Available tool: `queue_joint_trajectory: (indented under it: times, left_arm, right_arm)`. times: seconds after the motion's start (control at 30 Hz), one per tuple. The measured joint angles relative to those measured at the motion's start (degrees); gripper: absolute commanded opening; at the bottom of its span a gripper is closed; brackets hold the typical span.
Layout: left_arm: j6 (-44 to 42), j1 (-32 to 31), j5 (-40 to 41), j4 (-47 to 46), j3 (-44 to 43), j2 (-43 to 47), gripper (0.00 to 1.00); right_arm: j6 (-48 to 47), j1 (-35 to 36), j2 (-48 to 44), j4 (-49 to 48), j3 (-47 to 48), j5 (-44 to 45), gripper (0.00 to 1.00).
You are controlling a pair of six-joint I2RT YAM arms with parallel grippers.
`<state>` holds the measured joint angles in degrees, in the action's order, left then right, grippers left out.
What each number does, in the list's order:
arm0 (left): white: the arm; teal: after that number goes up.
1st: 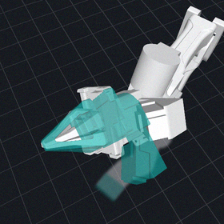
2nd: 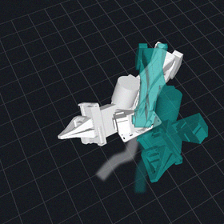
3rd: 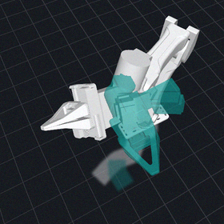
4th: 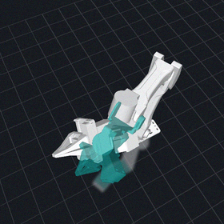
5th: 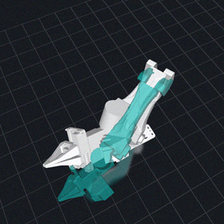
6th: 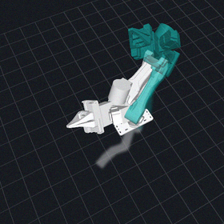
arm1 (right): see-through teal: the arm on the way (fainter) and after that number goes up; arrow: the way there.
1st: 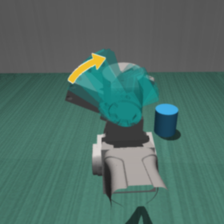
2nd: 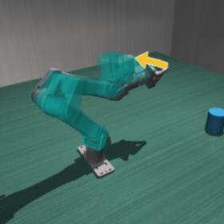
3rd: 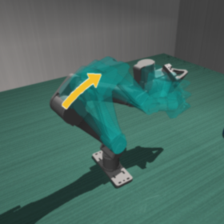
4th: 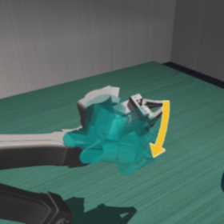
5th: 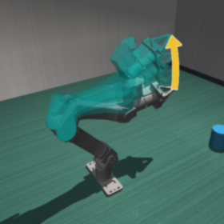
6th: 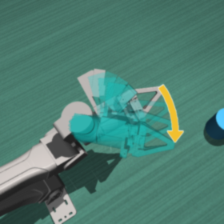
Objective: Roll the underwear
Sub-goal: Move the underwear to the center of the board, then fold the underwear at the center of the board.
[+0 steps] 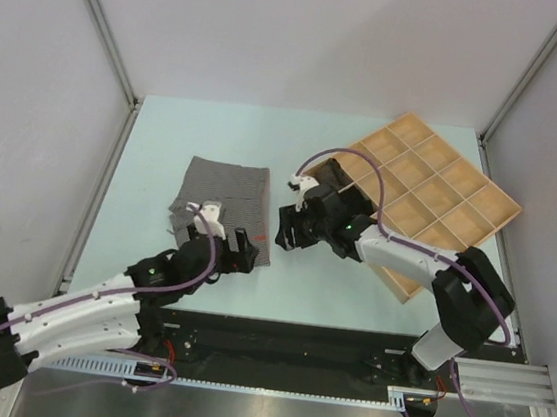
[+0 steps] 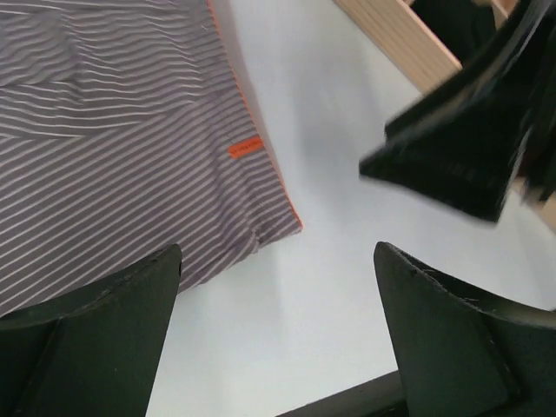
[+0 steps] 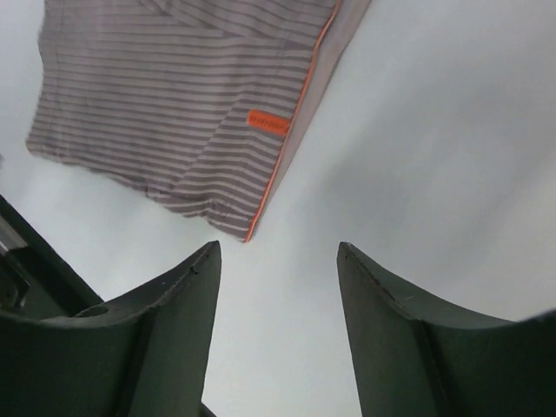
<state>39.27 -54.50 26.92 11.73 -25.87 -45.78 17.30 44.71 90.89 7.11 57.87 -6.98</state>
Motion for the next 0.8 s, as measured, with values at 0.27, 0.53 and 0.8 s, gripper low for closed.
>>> queue_joint_trajectory:
  times: [0.27,0.53,0.8]
  left_arm:
    - [4.37,14.51,-0.66,12.66,-1.31,2.16,0.95]
    - [9.42,24.09,-5.16,18.8,-1.16,6.19,0.93]
    - [16.37,24.44,-5.25,25.73,-0.35,9.03,0.91]
  right_arm:
    - [-6.47,9.07,6.75,-2.47,0.0,0.11,0.54]
    - [-17.22,10.97,9.33,-7.06,-0.17,1.27,0.52]
    - [-24.57,11.13,11.82,-8.68,-0.33,0.59,0.51]
